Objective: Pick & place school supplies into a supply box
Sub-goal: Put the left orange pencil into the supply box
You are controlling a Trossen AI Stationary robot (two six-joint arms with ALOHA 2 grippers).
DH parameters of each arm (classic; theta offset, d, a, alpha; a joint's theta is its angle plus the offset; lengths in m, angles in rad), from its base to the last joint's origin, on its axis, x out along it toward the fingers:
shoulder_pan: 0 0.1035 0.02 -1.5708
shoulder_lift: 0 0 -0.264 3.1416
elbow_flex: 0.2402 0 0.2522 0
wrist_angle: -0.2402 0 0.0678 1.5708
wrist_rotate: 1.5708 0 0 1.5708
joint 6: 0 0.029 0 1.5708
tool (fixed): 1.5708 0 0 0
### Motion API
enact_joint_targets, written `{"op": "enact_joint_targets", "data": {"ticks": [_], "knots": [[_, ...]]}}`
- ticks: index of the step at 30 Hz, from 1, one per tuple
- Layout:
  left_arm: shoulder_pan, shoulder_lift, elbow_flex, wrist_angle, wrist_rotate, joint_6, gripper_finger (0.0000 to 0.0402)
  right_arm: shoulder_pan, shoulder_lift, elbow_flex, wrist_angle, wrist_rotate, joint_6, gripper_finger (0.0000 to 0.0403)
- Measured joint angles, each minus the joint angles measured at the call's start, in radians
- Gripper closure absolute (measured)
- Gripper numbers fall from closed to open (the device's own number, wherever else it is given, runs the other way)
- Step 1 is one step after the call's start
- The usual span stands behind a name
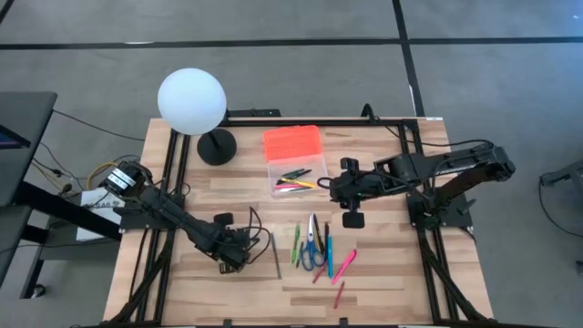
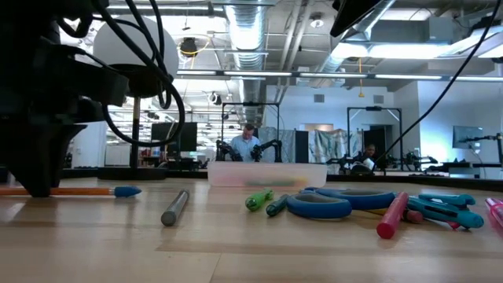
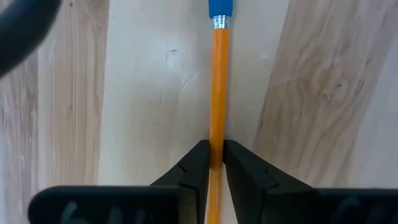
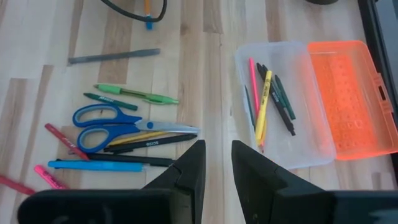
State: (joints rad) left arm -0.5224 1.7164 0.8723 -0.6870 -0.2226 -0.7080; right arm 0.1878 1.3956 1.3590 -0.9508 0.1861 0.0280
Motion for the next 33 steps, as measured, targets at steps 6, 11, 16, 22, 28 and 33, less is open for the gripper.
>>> {"op": "enact_joint_targets", "data": {"ticks": [6,11,16,22,28,33], "knots": [[0.008,-0.001,-0.004,0.012,0.007,-0.004,0.0355,-0.008,0.0,0.0,0.001,0.0,0.0,0.0331],[0.027,-0.014,-0.035,0.057,0.069,-0.013,0.0355,-0.007,0.0,0.0,0.001,-0.001,0.005,0.0331],[0.03,-0.014,-0.035,0.059,0.076,-0.016,0.0355,-0.005,0.0,0.0,0.001,-0.001,0.009,0.0331],[0.036,-0.015,-0.036,0.065,0.108,-0.013,0.0355,-0.005,0.0,0.0,0.001,-0.001,0.009,0.0331],[0.037,-0.016,-0.015,0.05,0.118,0.002,0.0356,-0.006,0.0,0.0,-0.007,-0.001,0.0,0.0331],[0.037,-0.021,-0.007,0.043,0.12,-0.004,0.0356,-0.007,0.0,0.0,-0.014,-0.001,-0.004,0.0331]]}}
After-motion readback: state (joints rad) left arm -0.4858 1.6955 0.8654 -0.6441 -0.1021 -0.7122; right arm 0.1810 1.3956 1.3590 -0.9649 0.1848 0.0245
